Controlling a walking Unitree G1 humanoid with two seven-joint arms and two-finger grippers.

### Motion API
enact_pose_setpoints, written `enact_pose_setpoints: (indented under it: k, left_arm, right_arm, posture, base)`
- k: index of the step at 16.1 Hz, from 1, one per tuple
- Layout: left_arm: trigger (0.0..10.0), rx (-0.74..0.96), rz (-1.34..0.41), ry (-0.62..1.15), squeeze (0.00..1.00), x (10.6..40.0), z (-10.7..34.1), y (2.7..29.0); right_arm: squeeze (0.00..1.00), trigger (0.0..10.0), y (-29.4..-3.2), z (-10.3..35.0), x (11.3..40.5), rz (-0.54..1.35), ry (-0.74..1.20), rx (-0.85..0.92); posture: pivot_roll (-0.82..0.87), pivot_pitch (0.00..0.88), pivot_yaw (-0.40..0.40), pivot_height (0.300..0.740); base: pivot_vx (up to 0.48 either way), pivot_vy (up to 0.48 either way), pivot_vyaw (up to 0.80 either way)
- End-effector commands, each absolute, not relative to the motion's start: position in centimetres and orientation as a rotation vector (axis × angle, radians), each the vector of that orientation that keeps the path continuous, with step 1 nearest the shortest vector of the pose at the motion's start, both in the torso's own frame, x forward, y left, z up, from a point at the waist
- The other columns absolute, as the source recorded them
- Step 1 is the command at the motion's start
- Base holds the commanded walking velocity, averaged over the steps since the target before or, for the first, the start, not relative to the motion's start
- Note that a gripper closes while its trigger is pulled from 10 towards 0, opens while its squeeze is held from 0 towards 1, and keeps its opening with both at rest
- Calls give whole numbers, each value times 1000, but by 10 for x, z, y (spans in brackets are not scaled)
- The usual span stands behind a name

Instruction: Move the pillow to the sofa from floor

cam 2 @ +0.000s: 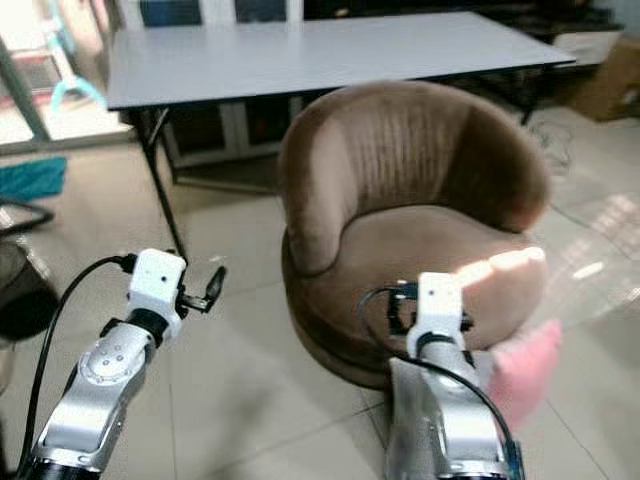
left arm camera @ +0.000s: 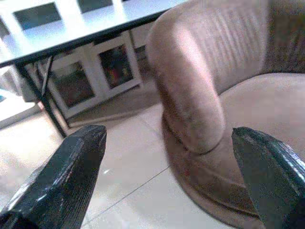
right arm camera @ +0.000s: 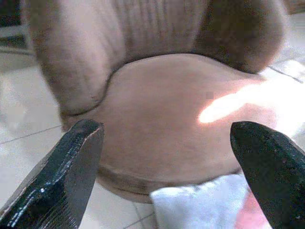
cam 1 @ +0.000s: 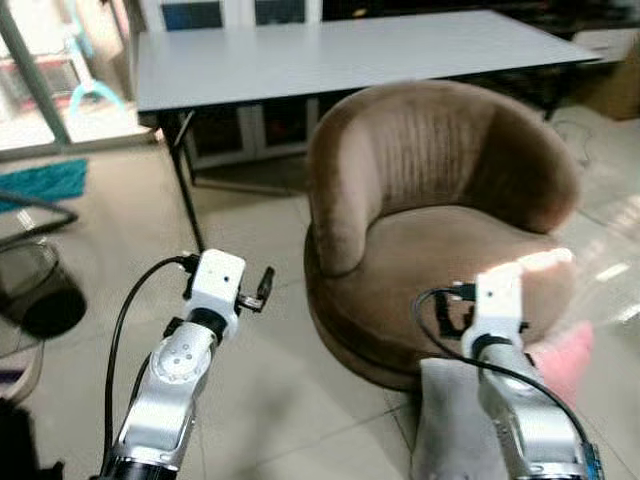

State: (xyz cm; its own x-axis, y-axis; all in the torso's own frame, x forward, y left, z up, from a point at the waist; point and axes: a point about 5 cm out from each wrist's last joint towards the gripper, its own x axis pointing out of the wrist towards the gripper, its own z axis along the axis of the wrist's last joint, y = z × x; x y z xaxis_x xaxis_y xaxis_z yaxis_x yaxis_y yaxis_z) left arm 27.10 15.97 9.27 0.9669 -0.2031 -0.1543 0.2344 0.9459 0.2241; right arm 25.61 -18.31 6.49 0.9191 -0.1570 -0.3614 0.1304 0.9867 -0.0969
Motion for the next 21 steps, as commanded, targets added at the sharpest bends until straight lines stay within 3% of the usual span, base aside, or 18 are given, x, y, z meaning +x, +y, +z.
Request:
enact_pose_setpoints:
  k: [1, 17, 19, 21]
  left_arm:
    - [10000, 254, -221, 125, 0, 273, 94, 162]
    - [10000, 274, -235, 120, 0, 276, 93, 160]
    - [10000, 306, -263, 94, 0, 276, 96, 155]
    - [10000, 320, -284, 83, 0, 276, 96, 151]
  right_arm:
    - [0, 10000, -182, 65, 257, -146, 384, -69]
    - [0, 10000, -185, 64, 254, -178, 398, -57]
    - [0, 10000, -185, 64, 254, -180, 399, -56]
    - [0, 10000, -185, 63, 252, -187, 399, -56]
  posture:
    - [29, 0, -10, 740]
    - [26, 0, -7, 740]
    - [23, 0, -2, 740]
    - [20, 0, 2, 740]
  base:
    - [0, 439, -781]
    - [0, 471, -789]
    - [0, 148, -800]
    - [0, -480, -800]
